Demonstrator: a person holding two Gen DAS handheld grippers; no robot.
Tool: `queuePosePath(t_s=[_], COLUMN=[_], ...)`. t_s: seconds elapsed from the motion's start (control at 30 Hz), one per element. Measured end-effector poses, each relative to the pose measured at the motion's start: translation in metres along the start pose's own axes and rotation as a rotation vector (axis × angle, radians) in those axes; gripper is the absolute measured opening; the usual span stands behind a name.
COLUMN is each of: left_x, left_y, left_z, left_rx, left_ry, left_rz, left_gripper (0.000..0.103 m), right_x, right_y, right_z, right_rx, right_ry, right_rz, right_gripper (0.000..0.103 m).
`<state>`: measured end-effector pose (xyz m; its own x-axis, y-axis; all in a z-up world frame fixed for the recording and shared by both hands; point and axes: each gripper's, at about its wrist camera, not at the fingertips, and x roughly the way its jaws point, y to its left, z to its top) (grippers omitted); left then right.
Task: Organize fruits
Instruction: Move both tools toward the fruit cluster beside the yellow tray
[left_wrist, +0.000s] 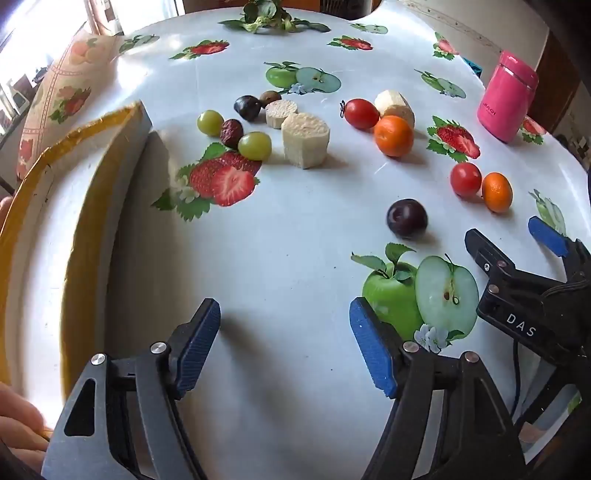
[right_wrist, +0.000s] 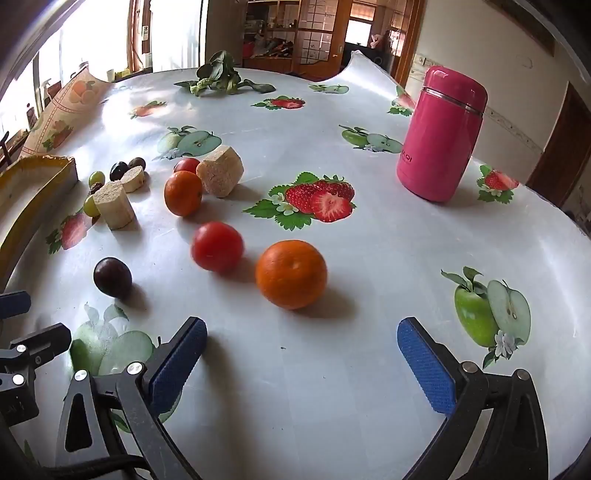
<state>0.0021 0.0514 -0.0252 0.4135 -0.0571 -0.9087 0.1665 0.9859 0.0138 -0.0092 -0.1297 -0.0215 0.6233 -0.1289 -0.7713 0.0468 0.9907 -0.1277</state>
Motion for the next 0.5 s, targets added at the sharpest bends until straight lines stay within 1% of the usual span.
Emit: queuePosePath(t_s=[0.1,0.13,0.2,0.3,0.37,0.5], left_x=[-0.006,-0.011,-0.017,-0.026,-0.033,-0.037], left_y=[0.004,0.017,0.027,0.034,0.034,0.029], left_z=[0.001,0.002,0.000,0.001,0.000,-0.002], left_rx=[-0.022,-0.042,-0.068,-0.089,-0.101,-0.137], left_ry=[-0.001,0.002,-0.004,-0.002,-0.009,0.006], left_rz=[-0.008,-0.040,-0.072,-0.092,-0.083,-0.053], left_gripper=[0.072,0.072,0.072,0.072,0.072,0.072], right_x=[0.008,0.008,0.009,0.007,0.007,0.007], right_y=[-0.004,-0.005,-0.004,-0.007,-0.007,-0.007], right_z=[0.006,0.006,0.005,0.006,0.005,0.006], right_rx=[-0.006,-0.004,-0.003,-0.004,-0.004,-0.005], right_ry=[0.008,0.010,0.009,0.010,0.010,0.012], right_rz=[-0.003,-0.001,0.000,0.003,0.002,0.002], right_gripper=[0.102,0.102,0.102,0.102,0.102,0.102])
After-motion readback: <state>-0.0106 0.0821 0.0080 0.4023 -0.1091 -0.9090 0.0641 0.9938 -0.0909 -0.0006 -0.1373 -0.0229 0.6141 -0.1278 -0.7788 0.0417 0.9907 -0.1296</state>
